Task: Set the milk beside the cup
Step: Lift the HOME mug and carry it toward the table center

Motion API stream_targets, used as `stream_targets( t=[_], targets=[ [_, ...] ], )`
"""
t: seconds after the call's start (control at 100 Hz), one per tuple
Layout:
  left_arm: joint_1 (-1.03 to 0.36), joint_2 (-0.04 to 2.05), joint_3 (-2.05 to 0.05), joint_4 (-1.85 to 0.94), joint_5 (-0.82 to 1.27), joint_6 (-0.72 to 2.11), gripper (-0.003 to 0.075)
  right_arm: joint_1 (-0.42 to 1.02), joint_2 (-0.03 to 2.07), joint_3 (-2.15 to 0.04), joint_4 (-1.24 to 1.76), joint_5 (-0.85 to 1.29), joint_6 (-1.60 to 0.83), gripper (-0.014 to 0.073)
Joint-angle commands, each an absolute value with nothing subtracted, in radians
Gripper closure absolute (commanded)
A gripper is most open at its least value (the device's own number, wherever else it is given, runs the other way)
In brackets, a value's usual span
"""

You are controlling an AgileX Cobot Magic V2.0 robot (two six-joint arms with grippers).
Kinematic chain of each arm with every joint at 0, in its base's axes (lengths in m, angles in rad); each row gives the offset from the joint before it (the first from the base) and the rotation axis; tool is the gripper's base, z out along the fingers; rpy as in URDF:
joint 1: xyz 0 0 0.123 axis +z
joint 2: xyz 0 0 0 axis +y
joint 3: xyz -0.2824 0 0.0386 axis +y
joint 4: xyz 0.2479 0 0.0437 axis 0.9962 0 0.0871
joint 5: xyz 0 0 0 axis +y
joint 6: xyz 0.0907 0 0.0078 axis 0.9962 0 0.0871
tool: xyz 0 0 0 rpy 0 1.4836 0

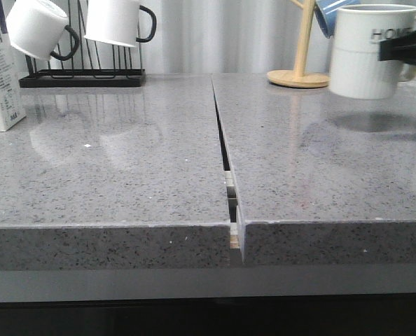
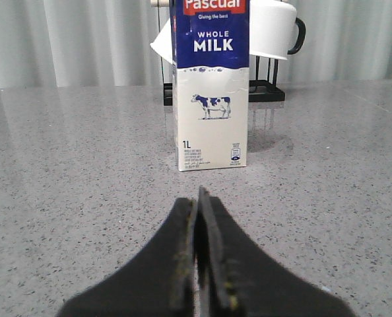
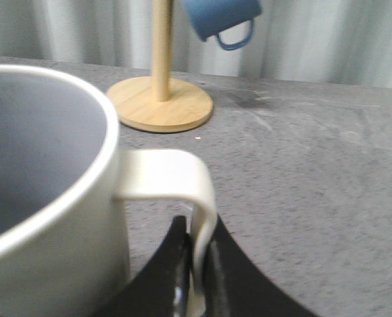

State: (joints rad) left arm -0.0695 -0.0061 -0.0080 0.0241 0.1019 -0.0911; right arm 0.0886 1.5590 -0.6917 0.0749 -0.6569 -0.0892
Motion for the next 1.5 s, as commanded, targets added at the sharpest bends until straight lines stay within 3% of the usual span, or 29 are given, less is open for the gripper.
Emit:
stream_targets(
  t=[0.0, 0.69, 1.49],
  targets=[
    [-0.073, -0.037, 0.043, 0.025, 0.024, -0.099, 0.0741, 0.158, 1.513, -0.719, 0.241, -0.740, -0.201, 0.0705],
    [-0.073, -0.037, 0.043, 0.025, 0.024, -0.099, 0.0741, 0.477, 1.595, -0.735, 0.501, -0.884, -0.326, 0.0705],
    [-0.073, -0.037, 0.043, 0.025, 0.024, -0.099, 0.0741, 0.566, 1.757, -0.907, 0.552, -0.856, -0.350, 0.0705]
  ],
)
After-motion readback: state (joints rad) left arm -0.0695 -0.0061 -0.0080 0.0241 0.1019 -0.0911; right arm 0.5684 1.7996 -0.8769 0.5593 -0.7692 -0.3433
